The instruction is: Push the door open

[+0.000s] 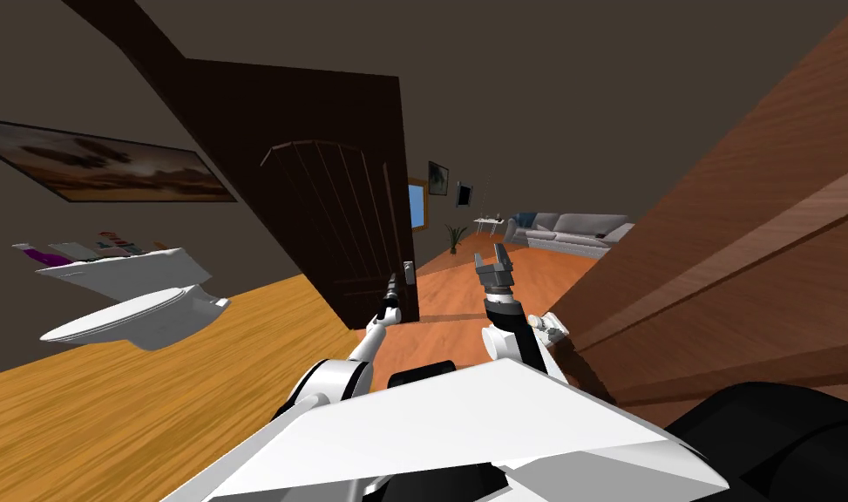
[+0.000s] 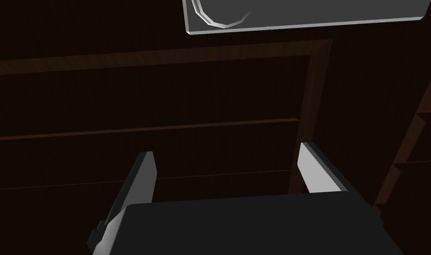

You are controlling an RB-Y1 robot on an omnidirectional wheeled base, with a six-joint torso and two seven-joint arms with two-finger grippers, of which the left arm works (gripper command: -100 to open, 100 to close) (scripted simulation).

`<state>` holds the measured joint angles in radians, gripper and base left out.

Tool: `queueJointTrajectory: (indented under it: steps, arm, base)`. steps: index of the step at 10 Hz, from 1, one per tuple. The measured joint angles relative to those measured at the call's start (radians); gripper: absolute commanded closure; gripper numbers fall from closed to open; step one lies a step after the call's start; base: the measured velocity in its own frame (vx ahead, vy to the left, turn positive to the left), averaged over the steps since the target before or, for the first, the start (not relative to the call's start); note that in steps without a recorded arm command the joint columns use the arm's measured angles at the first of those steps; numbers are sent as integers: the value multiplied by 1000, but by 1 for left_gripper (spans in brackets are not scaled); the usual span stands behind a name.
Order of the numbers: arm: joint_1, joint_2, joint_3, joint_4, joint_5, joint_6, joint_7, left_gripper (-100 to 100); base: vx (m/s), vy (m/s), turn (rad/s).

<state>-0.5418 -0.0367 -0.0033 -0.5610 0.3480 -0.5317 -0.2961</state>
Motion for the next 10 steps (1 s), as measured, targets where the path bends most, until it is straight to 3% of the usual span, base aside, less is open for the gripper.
queueJointTrajectory:
  steps: [5, 7, 9, 10]
  arm:
    - [1, -9, -5, -4, -5, 7, 5, -100]
    - [4, -12, -6, -12, -7, 13, 4, -100]
    - [-28, 20, -6, 52, -5, -20, 17, -100]
    - [-4, 22, -5, 15, -6, -4, 11, -100]
  base:
    - [-58, -114, -13]
    - [18, -45, -11]
    - [78, -8, -1]
    - [151, -2, -32]
